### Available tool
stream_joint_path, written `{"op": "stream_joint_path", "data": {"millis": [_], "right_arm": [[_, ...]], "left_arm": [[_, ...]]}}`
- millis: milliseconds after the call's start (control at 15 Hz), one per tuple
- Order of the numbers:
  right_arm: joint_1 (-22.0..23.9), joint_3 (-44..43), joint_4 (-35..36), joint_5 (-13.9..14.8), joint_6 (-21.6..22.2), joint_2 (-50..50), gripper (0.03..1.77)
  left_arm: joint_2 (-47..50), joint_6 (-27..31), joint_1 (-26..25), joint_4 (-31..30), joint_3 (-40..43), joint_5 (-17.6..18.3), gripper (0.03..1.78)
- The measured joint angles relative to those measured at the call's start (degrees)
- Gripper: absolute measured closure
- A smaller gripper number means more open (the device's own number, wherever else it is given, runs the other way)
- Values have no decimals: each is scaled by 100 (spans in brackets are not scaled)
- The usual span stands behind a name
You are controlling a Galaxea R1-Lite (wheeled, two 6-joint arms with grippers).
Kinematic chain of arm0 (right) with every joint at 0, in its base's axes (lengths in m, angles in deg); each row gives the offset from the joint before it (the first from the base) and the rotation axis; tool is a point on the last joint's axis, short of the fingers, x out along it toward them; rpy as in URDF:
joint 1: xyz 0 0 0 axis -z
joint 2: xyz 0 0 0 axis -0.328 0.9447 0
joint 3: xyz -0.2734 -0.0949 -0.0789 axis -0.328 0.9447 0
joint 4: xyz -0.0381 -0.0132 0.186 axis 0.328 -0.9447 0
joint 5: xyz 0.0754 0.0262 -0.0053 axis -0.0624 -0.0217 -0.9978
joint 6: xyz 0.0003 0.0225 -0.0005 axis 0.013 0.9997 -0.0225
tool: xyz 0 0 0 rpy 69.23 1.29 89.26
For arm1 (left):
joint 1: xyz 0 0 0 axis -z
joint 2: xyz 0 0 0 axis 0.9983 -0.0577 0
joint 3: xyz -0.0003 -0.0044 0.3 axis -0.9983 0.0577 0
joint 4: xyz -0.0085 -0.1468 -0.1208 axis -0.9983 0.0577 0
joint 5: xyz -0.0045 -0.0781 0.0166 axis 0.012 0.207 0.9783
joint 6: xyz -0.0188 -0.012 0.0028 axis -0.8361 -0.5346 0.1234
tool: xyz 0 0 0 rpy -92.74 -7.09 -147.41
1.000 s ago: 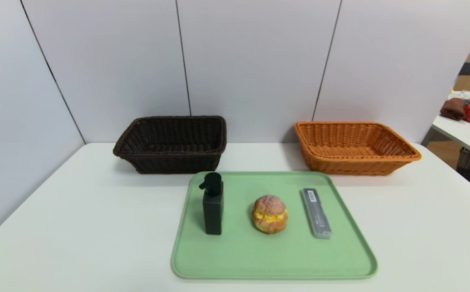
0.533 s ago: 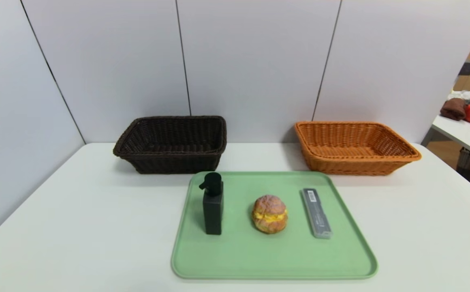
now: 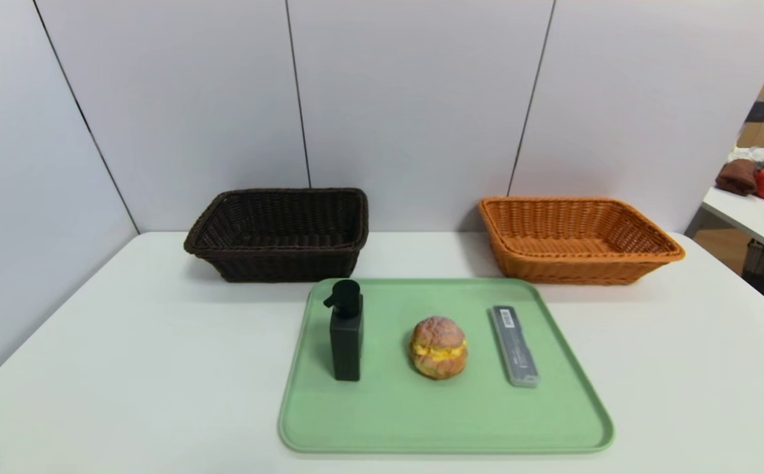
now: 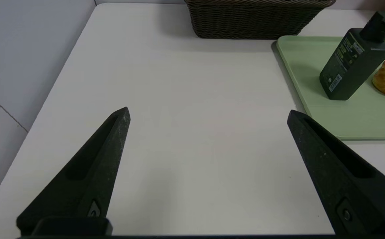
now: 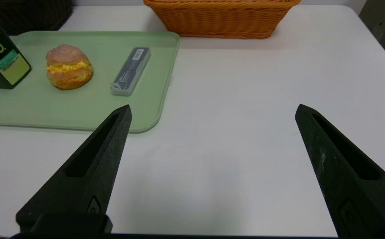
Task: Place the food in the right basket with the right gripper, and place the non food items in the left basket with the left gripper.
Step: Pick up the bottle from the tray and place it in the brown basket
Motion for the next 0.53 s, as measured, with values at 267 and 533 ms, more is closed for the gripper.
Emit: {"op": "stream_joint_path", "data": {"millis": [267,533], "right_arm": [[-41,-135,-12,-13,41,1157,10],[-49,-455,-50,-278,28,2285,10]], "left_arm": [[-1458,99,41,24,-510,295,12],[-2610,588,116,94,-884,631,12]]}}
